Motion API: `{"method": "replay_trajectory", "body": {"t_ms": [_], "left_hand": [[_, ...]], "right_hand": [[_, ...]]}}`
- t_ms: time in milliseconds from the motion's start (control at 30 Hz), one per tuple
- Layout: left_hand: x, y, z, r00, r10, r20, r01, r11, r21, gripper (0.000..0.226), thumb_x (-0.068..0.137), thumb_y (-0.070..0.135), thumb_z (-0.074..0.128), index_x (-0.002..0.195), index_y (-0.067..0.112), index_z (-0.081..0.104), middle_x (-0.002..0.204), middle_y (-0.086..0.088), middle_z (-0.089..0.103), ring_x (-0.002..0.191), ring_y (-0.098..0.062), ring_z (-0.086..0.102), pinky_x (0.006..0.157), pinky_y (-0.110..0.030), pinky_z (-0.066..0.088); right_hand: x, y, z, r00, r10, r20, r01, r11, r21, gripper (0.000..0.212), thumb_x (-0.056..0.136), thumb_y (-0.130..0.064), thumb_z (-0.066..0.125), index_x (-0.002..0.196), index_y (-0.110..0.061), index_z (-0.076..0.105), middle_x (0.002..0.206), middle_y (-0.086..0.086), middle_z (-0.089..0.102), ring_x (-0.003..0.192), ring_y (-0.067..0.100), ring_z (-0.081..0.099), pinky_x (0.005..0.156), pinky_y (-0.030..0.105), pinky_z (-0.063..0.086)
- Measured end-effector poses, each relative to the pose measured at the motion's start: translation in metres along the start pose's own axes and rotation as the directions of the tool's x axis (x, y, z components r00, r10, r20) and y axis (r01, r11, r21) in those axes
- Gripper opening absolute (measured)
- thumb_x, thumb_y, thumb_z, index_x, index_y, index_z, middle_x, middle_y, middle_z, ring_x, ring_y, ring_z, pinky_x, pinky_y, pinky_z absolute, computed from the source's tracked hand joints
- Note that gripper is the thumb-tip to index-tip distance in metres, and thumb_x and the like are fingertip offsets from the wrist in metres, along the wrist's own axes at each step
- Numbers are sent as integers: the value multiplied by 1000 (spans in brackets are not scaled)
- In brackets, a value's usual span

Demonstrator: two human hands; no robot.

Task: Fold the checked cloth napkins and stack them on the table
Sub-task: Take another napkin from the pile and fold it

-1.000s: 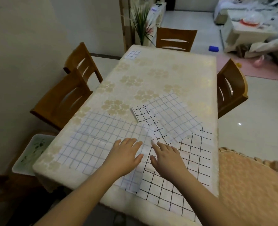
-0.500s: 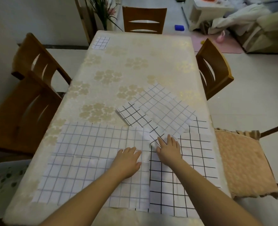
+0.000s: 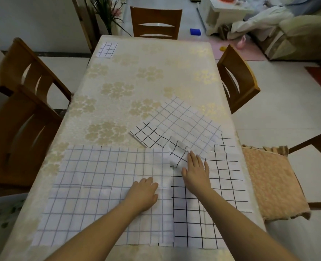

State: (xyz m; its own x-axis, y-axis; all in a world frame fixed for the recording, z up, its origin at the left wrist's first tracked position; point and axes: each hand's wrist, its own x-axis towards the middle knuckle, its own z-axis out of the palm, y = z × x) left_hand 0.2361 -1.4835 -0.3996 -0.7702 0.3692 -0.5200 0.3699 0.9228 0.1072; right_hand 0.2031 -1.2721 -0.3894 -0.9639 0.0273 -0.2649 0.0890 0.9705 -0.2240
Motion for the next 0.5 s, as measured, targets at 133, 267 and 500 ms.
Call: {"method": "replay_trajectory", "body": {"t_ms": [133, 267, 500], "left_hand": [[1, -1, 4, 1000, 6, -23, -6, 1000, -18, 47, 101, 42, 35, 140, 16, 41, 148, -8, 35, 127, -27, 40, 99, -41, 37], [-2, -6, 5, 996, 11, -94, -18, 997, -81, 47, 99, 40, 37, 141, 19, 41, 147, -4, 39, 131, -22, 39, 103, -38, 35], [-12, -23, -9, 941, -125, -314, 10, 938, -345, 48, 99, 33, 44, 144, 18, 42, 148, -4, 40, 133, -22, 41, 108, -37, 35]], "right_hand": [[-7, -8, -17, 986, -117, -122, 120, 993, 22, 61, 103, -34, 28, 156, -16, 4, 165, -2, 1, 150, 16, 5, 123, 40, 4], [-23, -22, -28, 938, -217, -269, 236, 971, 42, 63, 102, -31, 37, 156, -17, 9, 164, -2, 7, 150, 14, 10, 122, 38, 10], [-59, -29, -34, 821, -343, -457, 409, 911, 51, 64, 98, -23, 49, 154, -12, 22, 161, 1, 20, 146, 15, 23, 118, 38, 23]]}}
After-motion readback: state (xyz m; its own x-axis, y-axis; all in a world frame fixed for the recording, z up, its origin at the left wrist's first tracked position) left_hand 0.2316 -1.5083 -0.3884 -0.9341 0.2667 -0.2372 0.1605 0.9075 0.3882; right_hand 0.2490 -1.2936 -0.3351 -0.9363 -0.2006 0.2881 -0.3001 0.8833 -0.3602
